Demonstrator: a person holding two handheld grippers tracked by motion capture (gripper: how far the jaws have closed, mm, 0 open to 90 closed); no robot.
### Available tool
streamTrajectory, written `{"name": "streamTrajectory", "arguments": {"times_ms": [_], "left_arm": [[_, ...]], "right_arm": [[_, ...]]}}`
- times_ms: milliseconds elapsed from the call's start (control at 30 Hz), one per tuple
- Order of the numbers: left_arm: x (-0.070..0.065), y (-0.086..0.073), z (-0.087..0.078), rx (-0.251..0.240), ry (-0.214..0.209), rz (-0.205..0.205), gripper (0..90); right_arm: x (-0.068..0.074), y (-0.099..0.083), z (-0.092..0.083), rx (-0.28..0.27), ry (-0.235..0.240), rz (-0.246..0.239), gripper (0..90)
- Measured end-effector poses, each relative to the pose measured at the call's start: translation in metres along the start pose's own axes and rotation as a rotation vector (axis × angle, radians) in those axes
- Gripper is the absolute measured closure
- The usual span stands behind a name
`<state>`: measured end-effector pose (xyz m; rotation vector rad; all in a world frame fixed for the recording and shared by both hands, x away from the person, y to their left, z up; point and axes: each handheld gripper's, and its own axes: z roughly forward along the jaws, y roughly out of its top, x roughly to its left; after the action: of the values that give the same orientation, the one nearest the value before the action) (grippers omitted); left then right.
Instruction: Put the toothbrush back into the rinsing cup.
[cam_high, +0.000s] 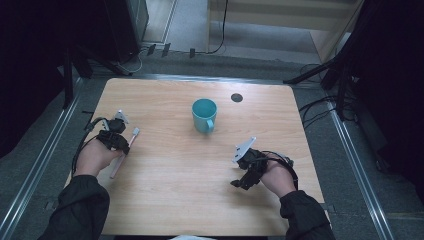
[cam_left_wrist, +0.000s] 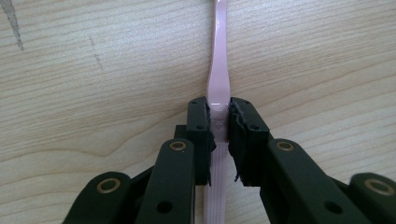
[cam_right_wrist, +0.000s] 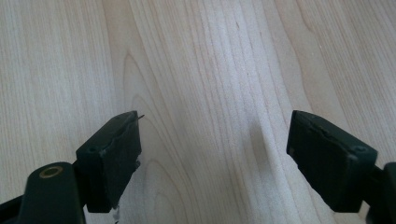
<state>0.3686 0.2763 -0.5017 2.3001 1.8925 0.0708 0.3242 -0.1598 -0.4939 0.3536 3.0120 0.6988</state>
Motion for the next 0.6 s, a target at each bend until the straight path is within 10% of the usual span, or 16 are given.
{"name": "streamTrajectory", "arguments": {"times_ms": [600], "left_arm": [[-0.001,-0.001,-0.013,-0.062,-0.035,0.015,78.8]], "right_arm": [[0.000,0.000,0.000,0.002,0.002,0.001,17.7]]}}
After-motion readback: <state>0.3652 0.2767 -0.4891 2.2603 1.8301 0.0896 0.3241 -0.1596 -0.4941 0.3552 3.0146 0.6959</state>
